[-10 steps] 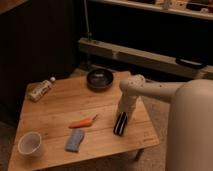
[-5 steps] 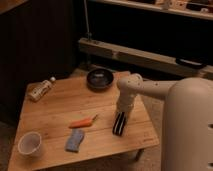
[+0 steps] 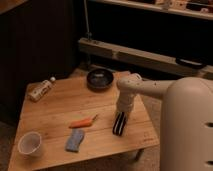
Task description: Place the eraser on the white sponge
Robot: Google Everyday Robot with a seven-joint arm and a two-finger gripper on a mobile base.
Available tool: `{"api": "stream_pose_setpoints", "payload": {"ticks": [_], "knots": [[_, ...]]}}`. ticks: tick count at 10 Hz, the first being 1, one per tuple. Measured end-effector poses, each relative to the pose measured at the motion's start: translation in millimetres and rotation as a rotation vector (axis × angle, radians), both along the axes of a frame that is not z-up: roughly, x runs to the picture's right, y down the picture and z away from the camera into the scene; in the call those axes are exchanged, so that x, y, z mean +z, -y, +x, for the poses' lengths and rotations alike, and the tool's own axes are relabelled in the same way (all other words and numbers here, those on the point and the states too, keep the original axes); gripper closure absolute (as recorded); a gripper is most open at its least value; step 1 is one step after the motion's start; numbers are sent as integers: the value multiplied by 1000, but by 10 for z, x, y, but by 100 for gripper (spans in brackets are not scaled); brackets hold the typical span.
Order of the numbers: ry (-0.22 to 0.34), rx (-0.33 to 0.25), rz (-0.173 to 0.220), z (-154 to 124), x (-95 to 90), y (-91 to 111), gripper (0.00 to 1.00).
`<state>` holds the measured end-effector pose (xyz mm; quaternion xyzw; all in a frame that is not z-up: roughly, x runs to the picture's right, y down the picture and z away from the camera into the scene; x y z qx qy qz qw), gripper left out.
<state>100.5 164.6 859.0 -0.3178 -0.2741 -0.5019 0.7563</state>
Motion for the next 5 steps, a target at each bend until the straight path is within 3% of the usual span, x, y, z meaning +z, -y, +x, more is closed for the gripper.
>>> {"api": "stream_pose_setpoints", "payload": {"ticks": [1,3,4,5], "knots": [[18,14,-2,-27,-18,32,70],[62,59,0,-63,-111,136,84],[99,71,5,-151,-241,242,91],[132,64,6,-307,-357,317,92]]}}
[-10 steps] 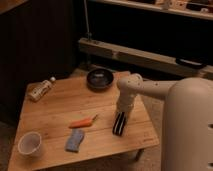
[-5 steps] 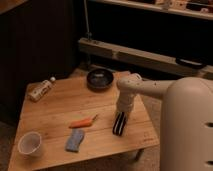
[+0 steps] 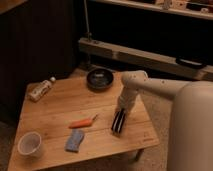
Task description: Place the eraser on the white sponge
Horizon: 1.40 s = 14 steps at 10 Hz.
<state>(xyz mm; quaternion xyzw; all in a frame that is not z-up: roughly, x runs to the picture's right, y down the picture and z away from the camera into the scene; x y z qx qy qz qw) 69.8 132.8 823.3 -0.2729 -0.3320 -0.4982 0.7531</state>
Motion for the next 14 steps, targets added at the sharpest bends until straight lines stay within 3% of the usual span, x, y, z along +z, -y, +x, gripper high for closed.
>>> {"api": "stream_pose_setpoints", "payload": {"ticks": [3,6,7,10,14], "knots": [[135,-69,1,-690,-522,6,92],[264,-158,-19,-1302,-1035,-201,92],[278,-184,-28,-1436,-1149,-289,92],[269,-249,-26,-1785,-1299,-480,92],[232,-175,-36,-1886,-1125,-549,92]]}}
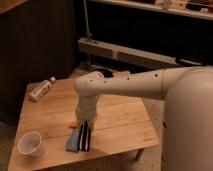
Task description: Place the eraser on the white sponge
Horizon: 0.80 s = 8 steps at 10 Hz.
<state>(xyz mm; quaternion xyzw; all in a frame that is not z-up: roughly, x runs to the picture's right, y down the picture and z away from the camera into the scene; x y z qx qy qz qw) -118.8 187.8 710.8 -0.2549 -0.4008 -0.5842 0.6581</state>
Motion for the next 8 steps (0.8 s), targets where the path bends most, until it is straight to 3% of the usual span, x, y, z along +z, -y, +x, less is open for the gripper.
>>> {"api": "stream_pose_setpoints", "payload": {"ticks": [3,8], "knots": [[13,-1,0,-114,63,-81,92],[36,-58,18,-347,123,-271,92]]}}
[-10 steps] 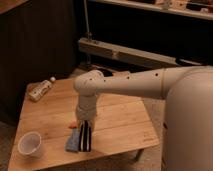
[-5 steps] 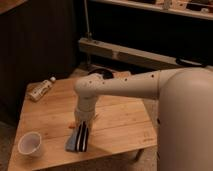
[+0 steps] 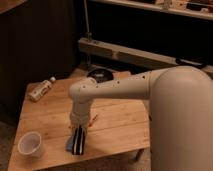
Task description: Place the eraser on the white sponge
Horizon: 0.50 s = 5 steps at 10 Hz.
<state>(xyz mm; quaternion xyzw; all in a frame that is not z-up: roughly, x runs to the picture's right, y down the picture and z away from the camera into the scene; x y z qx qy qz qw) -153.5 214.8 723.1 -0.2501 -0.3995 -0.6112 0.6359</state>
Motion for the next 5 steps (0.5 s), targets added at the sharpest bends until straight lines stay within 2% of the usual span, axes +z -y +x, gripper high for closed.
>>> {"api": "stream_pose_setpoints", "payload": {"ticks": [5], "knots": [[-25,-9,21,-106,147,-30,92]]}}
